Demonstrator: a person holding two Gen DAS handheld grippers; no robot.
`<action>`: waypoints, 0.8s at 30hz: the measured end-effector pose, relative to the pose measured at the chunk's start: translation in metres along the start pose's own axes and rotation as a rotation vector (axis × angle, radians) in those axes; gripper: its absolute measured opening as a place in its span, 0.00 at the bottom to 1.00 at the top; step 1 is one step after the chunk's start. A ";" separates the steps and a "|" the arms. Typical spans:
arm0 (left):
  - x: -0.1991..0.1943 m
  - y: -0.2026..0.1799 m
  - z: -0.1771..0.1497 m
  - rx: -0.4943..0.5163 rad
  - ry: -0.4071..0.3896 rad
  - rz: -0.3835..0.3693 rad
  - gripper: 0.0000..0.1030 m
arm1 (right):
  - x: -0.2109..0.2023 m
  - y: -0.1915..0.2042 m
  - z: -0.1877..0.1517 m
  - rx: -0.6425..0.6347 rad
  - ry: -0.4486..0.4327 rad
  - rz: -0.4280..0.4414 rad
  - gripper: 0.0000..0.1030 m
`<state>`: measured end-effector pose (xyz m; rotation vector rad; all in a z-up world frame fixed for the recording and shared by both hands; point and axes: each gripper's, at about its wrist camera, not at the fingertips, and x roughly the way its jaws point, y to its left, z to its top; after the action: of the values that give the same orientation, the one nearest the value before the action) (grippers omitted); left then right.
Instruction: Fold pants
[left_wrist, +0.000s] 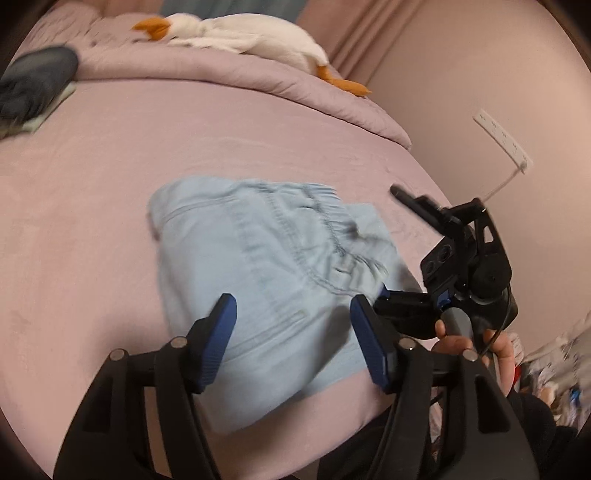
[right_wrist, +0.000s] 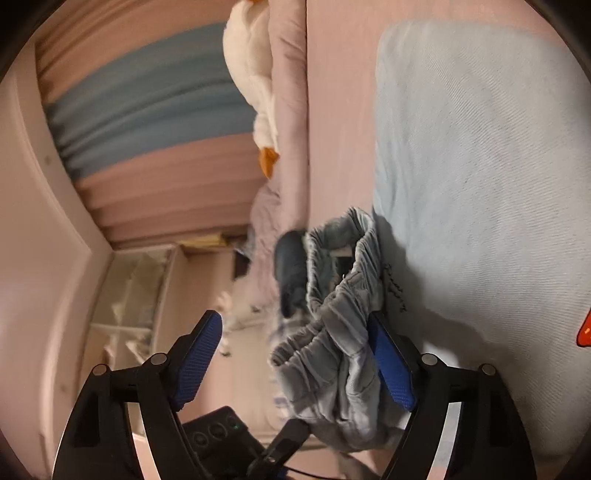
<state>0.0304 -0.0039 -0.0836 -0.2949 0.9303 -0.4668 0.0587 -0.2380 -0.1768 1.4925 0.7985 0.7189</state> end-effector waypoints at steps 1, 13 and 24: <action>-0.002 0.004 0.000 -0.014 -0.002 0.004 0.62 | 0.006 0.005 -0.001 -0.029 0.016 -0.066 0.78; -0.012 0.051 -0.001 -0.245 0.008 0.103 0.83 | 0.062 0.059 -0.035 -0.490 0.118 -0.604 0.31; -0.018 0.056 0.001 -0.289 0.010 0.092 0.84 | 0.030 0.088 -0.026 -0.627 -0.029 -0.603 0.26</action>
<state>0.0366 0.0536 -0.0945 -0.5093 1.0176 -0.2484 0.0603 -0.2012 -0.0874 0.6443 0.8424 0.4238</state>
